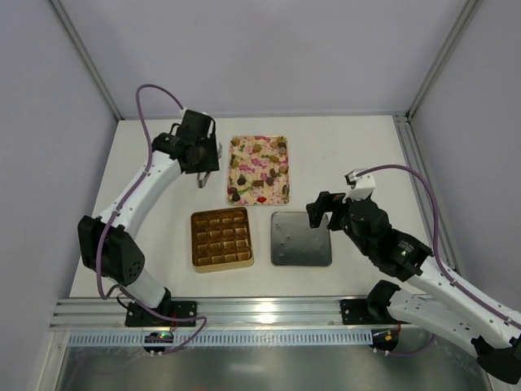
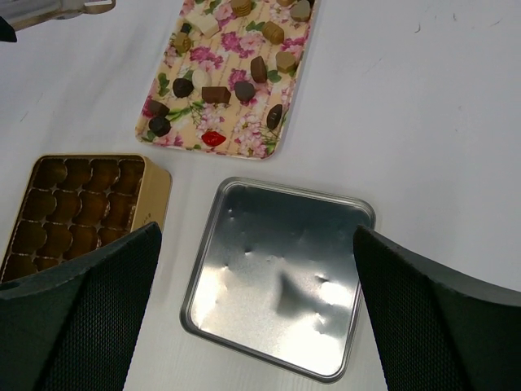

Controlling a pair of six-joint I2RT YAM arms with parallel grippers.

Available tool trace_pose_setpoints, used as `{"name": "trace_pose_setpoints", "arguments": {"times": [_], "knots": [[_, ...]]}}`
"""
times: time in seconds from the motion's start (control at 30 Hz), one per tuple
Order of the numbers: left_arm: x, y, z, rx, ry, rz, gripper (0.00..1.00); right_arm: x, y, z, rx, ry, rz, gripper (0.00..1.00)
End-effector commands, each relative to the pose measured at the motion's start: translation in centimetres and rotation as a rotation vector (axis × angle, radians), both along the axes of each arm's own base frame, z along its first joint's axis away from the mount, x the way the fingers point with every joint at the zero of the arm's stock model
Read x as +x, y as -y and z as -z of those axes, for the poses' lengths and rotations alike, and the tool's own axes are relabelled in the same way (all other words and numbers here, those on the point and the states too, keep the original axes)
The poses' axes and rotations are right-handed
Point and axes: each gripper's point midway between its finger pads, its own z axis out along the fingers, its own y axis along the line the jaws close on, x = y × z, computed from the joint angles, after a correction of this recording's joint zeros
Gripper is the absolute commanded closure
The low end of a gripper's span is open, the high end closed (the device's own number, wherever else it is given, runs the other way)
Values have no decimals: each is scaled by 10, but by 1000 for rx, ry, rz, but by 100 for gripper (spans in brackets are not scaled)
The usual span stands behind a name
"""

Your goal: Pack the chocolate

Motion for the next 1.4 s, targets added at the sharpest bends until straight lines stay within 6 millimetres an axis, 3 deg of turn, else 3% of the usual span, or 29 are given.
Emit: {"name": "trace_pose_setpoints", "arguments": {"times": [0.0, 0.3, 0.53, 1.37], "knots": [[-17, 30, -27, -53, 36, 64, 50, -1, 6, 5, 12, -7, 34, 0], [-50, 102, -17, -48, 0, 227, 53, -4, 10, 10, 8, -17, 46, 0], [-61, 132, 1, -22, -29, 270, 53, -6, 14, 11, 9, -14, 54, 0], [-49, 151, 41, 34, -80, 266, 53, -7, 19, 18, -12, -20, 63, 0]]}}
